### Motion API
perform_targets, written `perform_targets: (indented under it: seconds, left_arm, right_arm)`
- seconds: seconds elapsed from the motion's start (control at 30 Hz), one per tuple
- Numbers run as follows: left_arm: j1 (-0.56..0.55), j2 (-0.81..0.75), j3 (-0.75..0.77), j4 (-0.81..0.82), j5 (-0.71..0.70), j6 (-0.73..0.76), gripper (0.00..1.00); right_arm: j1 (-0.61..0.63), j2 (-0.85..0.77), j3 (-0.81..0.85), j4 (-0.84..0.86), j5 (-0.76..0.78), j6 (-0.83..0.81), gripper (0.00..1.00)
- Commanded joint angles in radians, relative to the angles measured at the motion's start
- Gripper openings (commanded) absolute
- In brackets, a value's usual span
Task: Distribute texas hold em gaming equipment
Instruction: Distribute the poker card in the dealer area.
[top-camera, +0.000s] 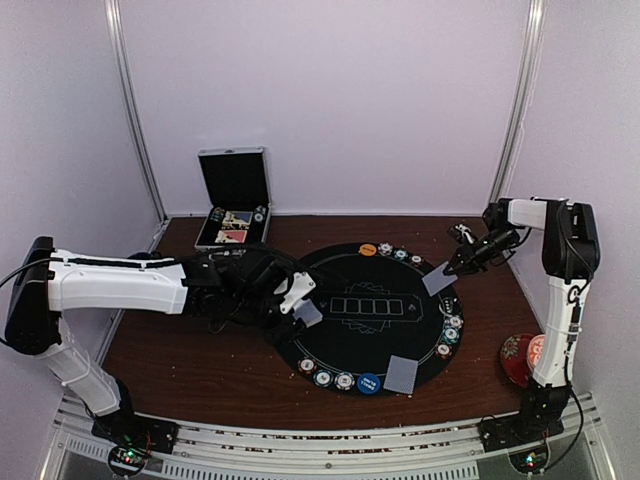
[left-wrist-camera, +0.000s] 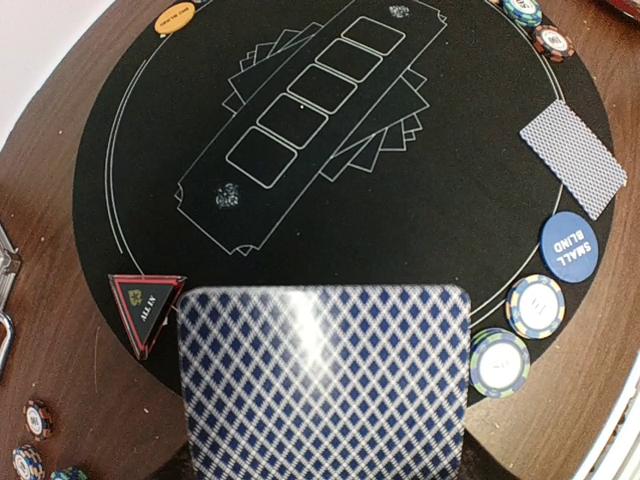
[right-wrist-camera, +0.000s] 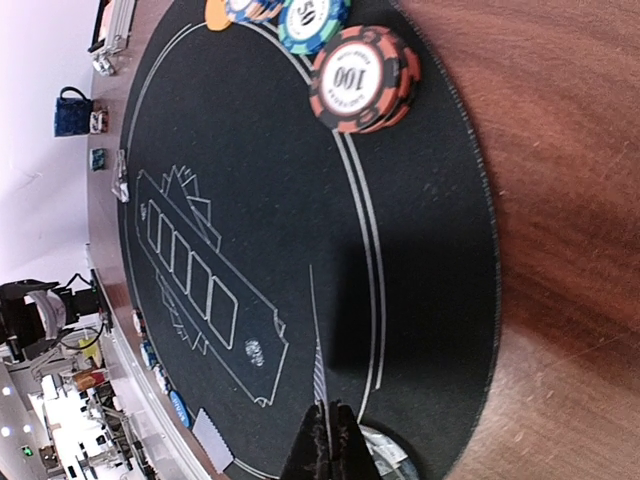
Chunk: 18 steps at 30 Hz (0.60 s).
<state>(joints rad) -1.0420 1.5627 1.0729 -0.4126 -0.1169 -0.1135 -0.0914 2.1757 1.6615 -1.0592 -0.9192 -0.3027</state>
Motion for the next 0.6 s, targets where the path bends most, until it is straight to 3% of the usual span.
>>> perform_targets:
  seconds: [0.0,0.33,0.57]
  left_arm:
    - [-0.007,-0.033,0.010,0.037,-0.009,0.010,0.60]
    - [-0.009,-0.035,0.010,0.037,-0.009,0.013,0.60]
    - [-0.010,-0.037,0.009,0.037,-0.007,0.013,0.60]
  right_arm:
    - [0.001,0.033,0.041,0.019,0.069,0.034,0.00]
    - [0.001,0.050,0.031,0.047,0.146,0.067,0.04]
    - [0.001,0.040,0.021,0.074,0.222,0.090,0.18]
